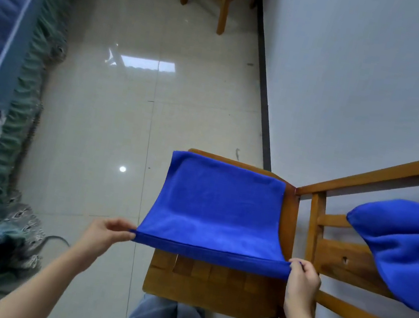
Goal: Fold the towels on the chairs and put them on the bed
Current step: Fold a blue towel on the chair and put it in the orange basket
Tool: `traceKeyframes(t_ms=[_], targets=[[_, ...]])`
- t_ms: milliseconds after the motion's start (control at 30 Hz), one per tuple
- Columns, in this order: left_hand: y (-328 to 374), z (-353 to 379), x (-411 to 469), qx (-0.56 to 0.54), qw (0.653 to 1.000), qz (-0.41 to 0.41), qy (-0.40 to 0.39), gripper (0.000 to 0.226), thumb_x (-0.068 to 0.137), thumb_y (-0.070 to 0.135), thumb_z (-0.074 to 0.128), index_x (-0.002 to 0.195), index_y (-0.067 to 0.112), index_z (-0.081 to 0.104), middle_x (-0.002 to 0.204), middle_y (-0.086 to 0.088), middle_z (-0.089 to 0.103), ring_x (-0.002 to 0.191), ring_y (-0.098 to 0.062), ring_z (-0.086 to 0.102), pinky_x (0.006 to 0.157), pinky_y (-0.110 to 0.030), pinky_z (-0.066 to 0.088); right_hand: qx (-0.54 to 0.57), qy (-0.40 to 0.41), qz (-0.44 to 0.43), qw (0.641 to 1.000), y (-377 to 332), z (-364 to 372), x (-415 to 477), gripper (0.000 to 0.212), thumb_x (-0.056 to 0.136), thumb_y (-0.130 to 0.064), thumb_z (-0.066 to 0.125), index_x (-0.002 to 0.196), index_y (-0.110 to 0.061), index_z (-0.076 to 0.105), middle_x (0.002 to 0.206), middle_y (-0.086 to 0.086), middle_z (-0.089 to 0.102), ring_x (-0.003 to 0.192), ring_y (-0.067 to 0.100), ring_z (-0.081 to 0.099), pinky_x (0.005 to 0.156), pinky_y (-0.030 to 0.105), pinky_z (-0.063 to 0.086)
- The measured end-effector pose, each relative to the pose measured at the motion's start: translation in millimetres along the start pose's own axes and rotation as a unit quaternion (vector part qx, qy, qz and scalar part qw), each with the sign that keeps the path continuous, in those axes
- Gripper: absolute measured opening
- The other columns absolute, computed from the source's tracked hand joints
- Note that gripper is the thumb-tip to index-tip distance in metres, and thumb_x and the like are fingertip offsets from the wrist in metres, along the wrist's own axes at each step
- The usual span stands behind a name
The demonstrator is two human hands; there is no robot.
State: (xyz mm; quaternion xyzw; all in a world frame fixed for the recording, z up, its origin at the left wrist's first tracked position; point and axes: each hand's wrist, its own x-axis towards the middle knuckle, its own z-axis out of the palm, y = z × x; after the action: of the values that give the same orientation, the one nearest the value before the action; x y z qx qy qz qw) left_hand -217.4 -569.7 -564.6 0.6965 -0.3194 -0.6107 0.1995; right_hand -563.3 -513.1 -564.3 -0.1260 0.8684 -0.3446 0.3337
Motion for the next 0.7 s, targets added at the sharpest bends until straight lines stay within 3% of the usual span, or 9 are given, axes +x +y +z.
traceKeyframes(t_ms=[100, 267, 500, 700], targets=[[-23.8, 8.0, -1.6, -0.002, 0.999, -0.045, 0.017, 0.02, 0.074, -0.014, 0.064, 0.07, 0.006, 0.066, 0.054, 0.005, 0.068, 0.07, -0.019, 0.059, 0.064, -0.02, 0.047, -0.025, -0.018, 0.038, 0.999, 20.0, -2.9, 0.6, 0.012, 0.092, -0.004, 0.045, 0.087, -0.001, 0.056, 0.074, 0.005, 0.051, 0.077, 0.021, 0.05, 0.058, 0.024, 0.038], [-31.1, 13.5, -4.2, 0.009, 0.997, -0.066, 0.023, 0.015, 0.078, -0.008, 0.064, 0.076, 0.007, 0.067, 0.072, -0.006, 0.069, 0.075, -0.021, 0.061, 0.065, -0.024, 0.046, -0.036, -0.029, 0.054, 0.997, 23.9, -6.9, 1.7, 0.022, 0.092, -0.004, 0.046, 0.072, -0.012, 0.051, 0.074, 0.006, 0.051, 0.07, 0.017, 0.05, 0.058, 0.026, 0.039], [-15.5, 15.5, 9.5, 0.005, 0.998, -0.055, 0.031, 0.012, 0.082, -0.002, 0.062, 0.081, 0.01, 0.066, 0.083, -0.011, 0.068, 0.082, -0.022, 0.061, 0.068, -0.026, 0.048, -0.038, -0.027, 0.04, 0.998, 10.2, 2.1, 15.6, 0.013, 0.092, -0.006, 0.046, 0.081, -0.008, 0.054, 0.076, 0.005, 0.052, 0.076, 0.02, 0.051, 0.06, 0.027, 0.041], [14.2, 19.8, 28.8, -0.03, 0.998, -0.015, 0.044, 0.015, 0.084, -0.002, 0.06, 0.083, 0.012, 0.065, 0.086, -0.011, 0.067, 0.084, -0.023, 0.063, 0.074, -0.03, 0.049, -0.009, -0.01, 0.023, 1.0, -11.0, 16.2, 38.8, 0.009, 0.092, -0.008, 0.046, 0.096, -0.005, 0.054, 0.09, 0.012, 0.054, 0.088, 0.024, 0.052, 0.06, 0.025, 0.042]])
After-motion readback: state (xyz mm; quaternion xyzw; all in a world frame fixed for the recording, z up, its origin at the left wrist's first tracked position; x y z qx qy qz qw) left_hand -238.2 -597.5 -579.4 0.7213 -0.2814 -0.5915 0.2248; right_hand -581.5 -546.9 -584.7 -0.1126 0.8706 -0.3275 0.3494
